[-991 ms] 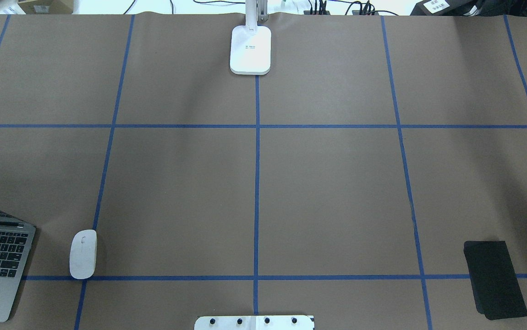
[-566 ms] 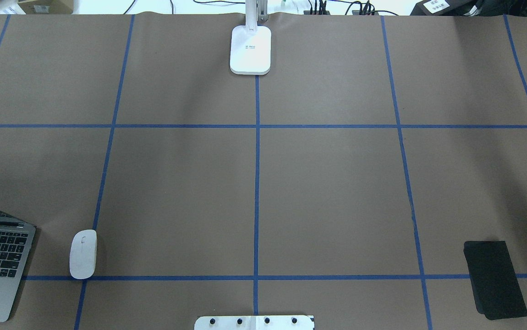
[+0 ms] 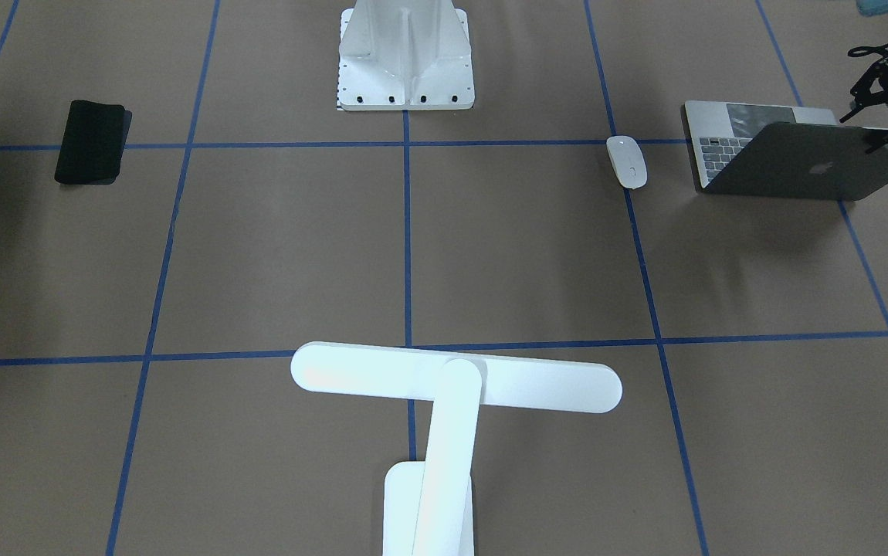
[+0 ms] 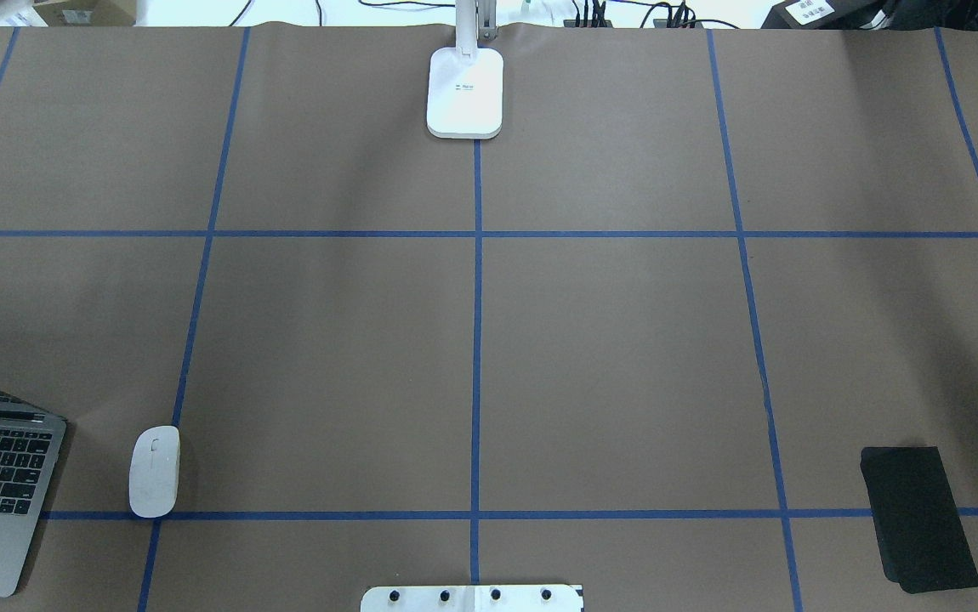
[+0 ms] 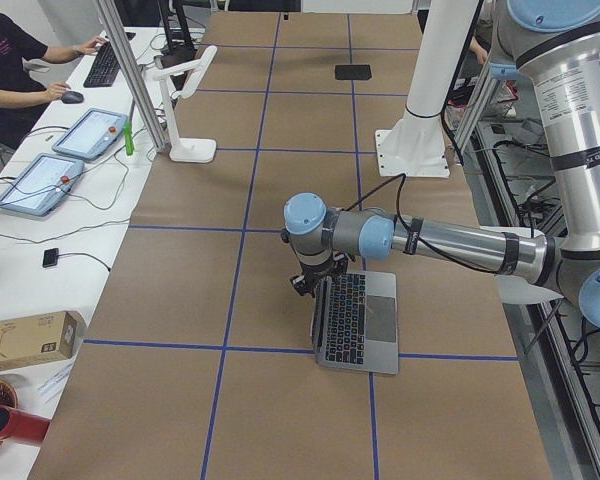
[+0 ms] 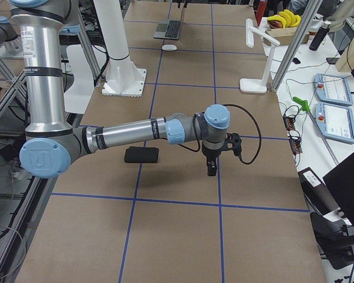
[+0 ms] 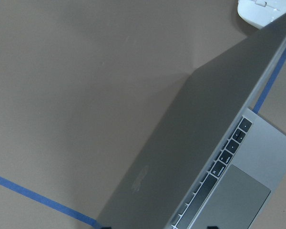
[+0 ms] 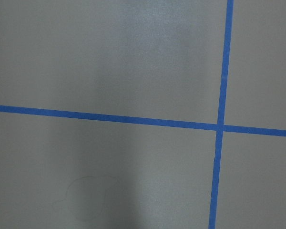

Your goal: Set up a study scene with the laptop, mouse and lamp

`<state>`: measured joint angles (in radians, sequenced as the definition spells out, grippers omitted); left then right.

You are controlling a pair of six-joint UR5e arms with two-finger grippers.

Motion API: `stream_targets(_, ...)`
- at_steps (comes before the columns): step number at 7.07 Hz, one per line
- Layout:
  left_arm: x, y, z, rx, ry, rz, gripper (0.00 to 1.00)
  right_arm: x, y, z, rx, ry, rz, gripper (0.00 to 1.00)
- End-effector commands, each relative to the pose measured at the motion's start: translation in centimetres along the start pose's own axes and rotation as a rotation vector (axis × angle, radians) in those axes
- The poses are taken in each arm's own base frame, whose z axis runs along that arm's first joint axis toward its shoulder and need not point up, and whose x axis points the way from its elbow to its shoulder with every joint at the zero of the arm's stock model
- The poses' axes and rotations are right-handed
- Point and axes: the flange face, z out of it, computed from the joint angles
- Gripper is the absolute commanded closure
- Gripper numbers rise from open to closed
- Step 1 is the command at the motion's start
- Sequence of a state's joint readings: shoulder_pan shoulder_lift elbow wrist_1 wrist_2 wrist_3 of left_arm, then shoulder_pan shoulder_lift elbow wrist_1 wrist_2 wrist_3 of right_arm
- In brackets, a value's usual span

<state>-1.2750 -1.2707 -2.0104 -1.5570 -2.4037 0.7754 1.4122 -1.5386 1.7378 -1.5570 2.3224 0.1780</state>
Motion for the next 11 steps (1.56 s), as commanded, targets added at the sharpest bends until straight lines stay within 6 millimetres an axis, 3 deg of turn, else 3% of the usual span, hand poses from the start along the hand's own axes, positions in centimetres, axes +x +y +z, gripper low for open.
stream_targets(1, -0.1, -0.2, 0.1, 0.0, 0.0, 0.003, 0.43, 0.0, 0.0, 0.1, -0.002, 0.0, 0.0, 0.0)
stream_targets(4, -0.8, -1.7, -0.4, 0.011, -0.013, 0.085, 0.47, 0.0, 0.0, 0.1, -0.003, 0.0, -0.001, 0.0)
stream_targets(11, -0.8, -2.1, -0.7, 0.014, -0.021, 0.111, 0.65, 0.0, 0.0, 0.1, -0.003, 0.0, -0.001, 0.0)
